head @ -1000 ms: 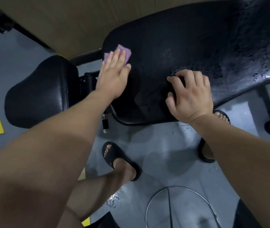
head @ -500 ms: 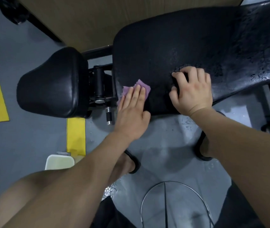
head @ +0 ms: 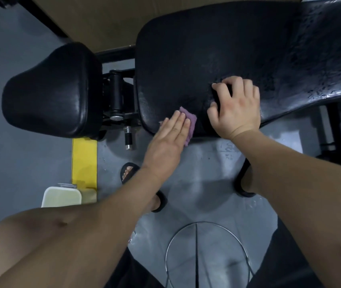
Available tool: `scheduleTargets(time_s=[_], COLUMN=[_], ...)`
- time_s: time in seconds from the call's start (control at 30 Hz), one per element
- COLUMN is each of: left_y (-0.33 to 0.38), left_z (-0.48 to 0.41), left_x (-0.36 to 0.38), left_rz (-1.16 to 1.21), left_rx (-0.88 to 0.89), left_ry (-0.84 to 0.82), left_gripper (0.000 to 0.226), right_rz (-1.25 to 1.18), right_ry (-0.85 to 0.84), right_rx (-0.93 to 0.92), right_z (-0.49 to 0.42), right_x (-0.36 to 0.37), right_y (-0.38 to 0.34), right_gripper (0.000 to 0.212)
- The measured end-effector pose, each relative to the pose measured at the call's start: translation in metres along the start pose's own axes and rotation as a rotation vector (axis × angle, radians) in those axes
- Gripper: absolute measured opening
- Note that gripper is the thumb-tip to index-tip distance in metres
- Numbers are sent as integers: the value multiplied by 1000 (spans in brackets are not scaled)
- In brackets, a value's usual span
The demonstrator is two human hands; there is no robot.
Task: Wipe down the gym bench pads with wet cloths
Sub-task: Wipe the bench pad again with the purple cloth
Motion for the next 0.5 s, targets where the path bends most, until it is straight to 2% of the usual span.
scheduleTargets(time_s=[0.13,0.23,0.37,0.43,0.5], left_y=[16,-24,-73,-66,-36], left_z=[7,15,22,22,19], left_x=[-3,-9,-20,-23,-17], left_rz=[-105,-175,-189,-159,-113], left_rx=[-5,18,-113,-222,-299], left_ry=[44,28,40,56,3], left_gripper=[59,55,55,60,65], right_rz=[10,9,16,19,21], right_ry=[6,11,15,15,17], right_rx=[-5,-4,-2,-8,-11], right_z=[0,0,2,2,1], right_x=[-1,-1,-2,-1,-1], right_y=[-1,-2,-1,-3,-3], right_gripper=[44,44,44,44,44])
Point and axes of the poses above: each hand's wrist, its own z-axis away from the middle knuckle, its own x-axis out of the palm, y = z × x, the point moved 10 cm from there along -z, towards the middle knuckle, and after that the axes turned 12 degrees about -x, right-handed, at the moved point
